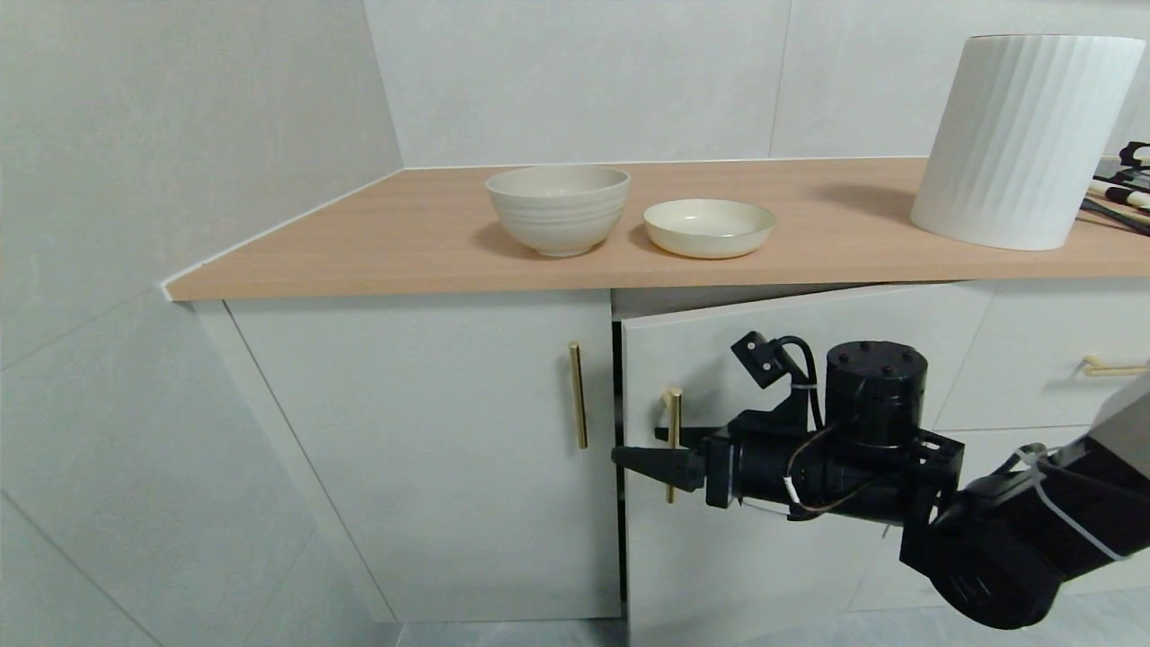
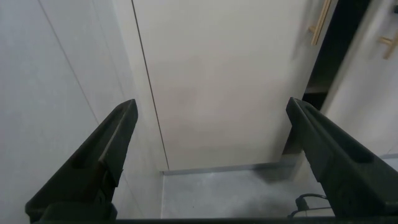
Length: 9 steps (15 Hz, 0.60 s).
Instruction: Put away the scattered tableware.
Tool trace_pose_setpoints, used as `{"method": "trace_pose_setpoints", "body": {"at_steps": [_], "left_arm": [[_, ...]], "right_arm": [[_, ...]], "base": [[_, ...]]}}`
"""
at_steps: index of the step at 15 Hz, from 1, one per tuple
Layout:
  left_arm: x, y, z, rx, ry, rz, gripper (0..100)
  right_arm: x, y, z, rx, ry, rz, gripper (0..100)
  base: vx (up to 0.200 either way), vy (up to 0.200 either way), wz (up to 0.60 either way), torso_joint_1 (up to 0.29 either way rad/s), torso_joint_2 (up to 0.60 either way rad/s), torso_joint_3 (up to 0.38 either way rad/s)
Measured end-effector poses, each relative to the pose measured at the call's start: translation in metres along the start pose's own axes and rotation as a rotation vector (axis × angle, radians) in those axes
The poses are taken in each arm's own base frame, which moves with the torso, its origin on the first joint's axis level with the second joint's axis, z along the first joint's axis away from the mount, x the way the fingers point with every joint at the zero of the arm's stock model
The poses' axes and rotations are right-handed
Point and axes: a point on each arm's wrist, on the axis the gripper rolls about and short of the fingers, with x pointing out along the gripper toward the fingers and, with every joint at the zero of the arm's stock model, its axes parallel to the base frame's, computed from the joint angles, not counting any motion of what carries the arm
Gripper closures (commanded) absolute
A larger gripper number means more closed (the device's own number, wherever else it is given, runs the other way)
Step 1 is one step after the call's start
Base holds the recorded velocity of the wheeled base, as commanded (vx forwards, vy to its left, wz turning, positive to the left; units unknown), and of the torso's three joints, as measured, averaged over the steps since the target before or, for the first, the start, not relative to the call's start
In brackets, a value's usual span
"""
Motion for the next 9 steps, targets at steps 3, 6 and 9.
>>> {"method": "trace_pose_setpoints", "body": {"at_steps": [3, 6, 9], "left_arm": [[0.000, 0.000, 0.000, -0.003, 0.000, 0.001, 0], [0.000, 0.000, 0.000, -0.001, 0.000, 0.000, 0], [0.000, 0.000, 0.001, 0.002, -0.003, -0.001, 0]], "right_arm": [[-0.018, 0.015, -0.005, 0.004, 0.024, 0.026, 0], [-0.029, 0.023, -0.006, -0.002, 0.030, 0.044, 0], [-0.036, 0.028, -0.004, -0.010, 0.020, 0.049, 0]], "base": [[0.000, 0.000, 0.00, 0.000, 0.00, 0.000], [0.000, 0.000, 0.00, 0.000, 0.00, 0.000], [0.000, 0.000, 0.00, 0.000, 0.00, 0.000]]}}
